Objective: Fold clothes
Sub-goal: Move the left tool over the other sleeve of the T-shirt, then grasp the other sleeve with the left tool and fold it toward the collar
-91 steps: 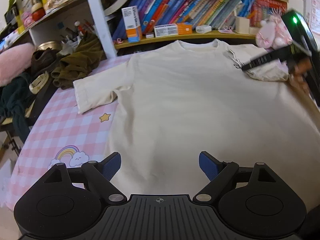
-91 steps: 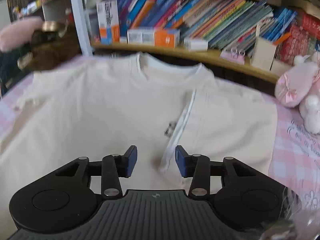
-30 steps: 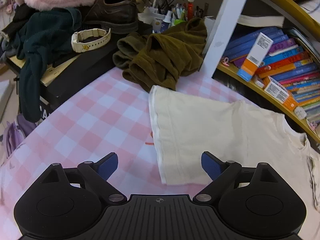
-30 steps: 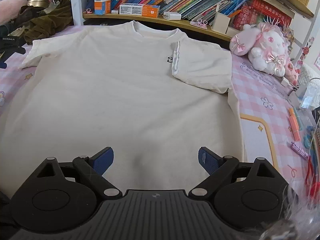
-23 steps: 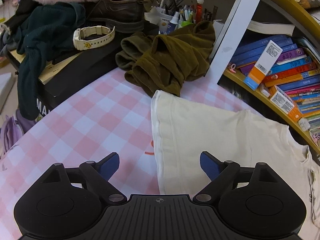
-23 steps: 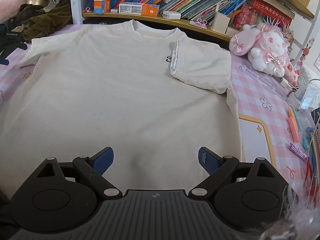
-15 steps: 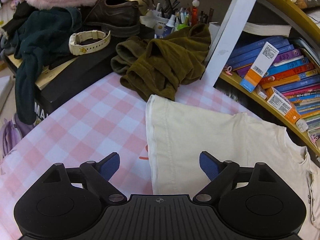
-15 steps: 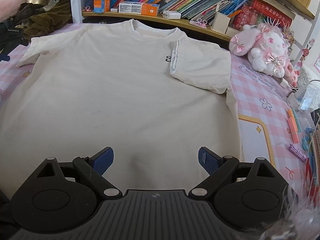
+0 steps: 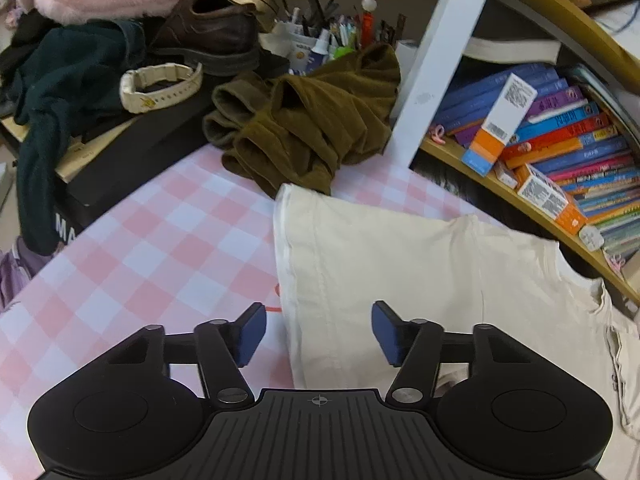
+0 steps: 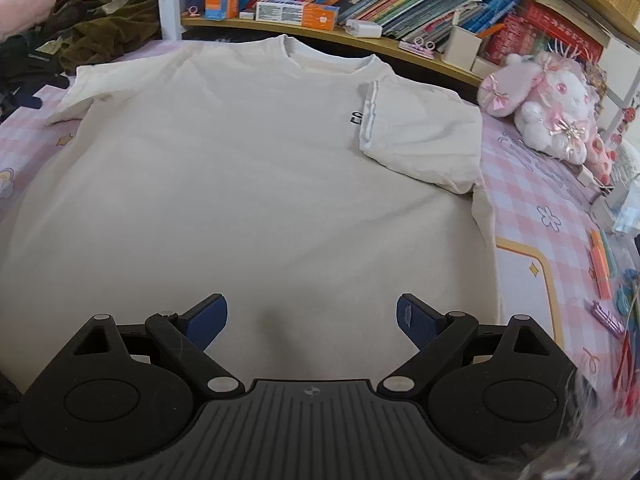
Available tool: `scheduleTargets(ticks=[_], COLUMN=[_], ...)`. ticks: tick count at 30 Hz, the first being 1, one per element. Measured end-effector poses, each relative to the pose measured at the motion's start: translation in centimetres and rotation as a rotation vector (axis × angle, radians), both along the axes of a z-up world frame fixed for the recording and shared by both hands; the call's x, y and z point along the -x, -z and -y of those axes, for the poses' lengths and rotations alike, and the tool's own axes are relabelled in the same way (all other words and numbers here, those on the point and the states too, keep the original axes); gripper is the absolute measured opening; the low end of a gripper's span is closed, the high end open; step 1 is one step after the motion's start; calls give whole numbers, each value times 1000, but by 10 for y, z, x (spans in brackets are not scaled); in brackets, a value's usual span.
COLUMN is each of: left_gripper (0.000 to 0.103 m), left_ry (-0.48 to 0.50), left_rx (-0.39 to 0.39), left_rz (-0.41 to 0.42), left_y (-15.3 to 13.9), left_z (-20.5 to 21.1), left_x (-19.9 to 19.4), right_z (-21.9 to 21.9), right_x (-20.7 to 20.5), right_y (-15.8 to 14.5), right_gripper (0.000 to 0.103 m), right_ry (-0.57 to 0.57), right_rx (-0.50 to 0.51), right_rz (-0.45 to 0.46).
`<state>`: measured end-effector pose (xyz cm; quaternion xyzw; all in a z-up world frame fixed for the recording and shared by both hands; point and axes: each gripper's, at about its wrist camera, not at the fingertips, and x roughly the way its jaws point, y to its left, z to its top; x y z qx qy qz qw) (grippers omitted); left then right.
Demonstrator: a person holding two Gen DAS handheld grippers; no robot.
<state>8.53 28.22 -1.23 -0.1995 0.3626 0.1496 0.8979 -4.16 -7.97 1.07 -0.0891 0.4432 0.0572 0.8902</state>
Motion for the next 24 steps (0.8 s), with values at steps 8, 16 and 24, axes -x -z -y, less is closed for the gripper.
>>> scheduleTargets(ticks=[8, 16, 24], left_gripper=[39, 35, 4], left_ry=[-22, -63, -96], left_rx=[-24, -49, 6], left_rz=[-1, -21, -73], left_y=[14, 15, 10], left_z=[5, 8, -1], left_x=[-6, -13, -18], right_z=[-1, 2, 6], right_x=[-5, -11, -16], right_y=[3, 5, 5], right_gripper=[92, 92, 92], right_ry=[-14, -3, -4], right_rx=[5, -6, -20], right_rz=[-15, -20, -1])
